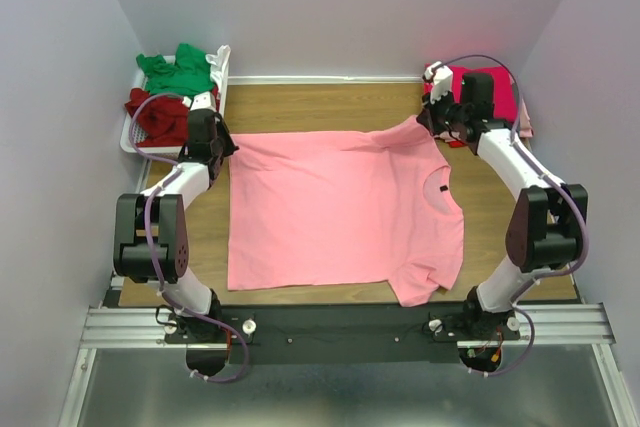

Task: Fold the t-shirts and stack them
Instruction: Fold the tshirt

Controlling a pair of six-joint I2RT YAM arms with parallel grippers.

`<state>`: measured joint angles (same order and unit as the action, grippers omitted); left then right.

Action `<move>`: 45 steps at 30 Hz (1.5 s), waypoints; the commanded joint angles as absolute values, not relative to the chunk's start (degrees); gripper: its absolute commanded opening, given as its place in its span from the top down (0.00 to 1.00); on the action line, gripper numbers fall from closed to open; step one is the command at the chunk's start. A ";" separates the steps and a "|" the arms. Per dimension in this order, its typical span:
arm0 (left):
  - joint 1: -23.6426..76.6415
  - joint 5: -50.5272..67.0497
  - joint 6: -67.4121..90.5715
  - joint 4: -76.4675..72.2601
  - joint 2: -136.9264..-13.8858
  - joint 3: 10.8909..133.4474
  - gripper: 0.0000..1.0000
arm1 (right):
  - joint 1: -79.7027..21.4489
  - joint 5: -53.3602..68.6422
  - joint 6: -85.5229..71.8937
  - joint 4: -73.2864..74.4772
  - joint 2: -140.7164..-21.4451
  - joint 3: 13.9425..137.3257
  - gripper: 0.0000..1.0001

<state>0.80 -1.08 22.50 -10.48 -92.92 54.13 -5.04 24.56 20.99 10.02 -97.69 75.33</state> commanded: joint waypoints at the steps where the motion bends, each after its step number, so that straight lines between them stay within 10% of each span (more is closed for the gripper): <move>1: 0.44 -1.58 22.06 -10.28 -91.67 53.35 1.00 | -4.31 27.07 20.04 8.70 -92.82 72.60 1.00; 45: 0.44 -3.95 23.64 -9.40 -88.68 48.78 1.00 | -3.16 26.63 19.34 8.88 -72.25 55.02 1.00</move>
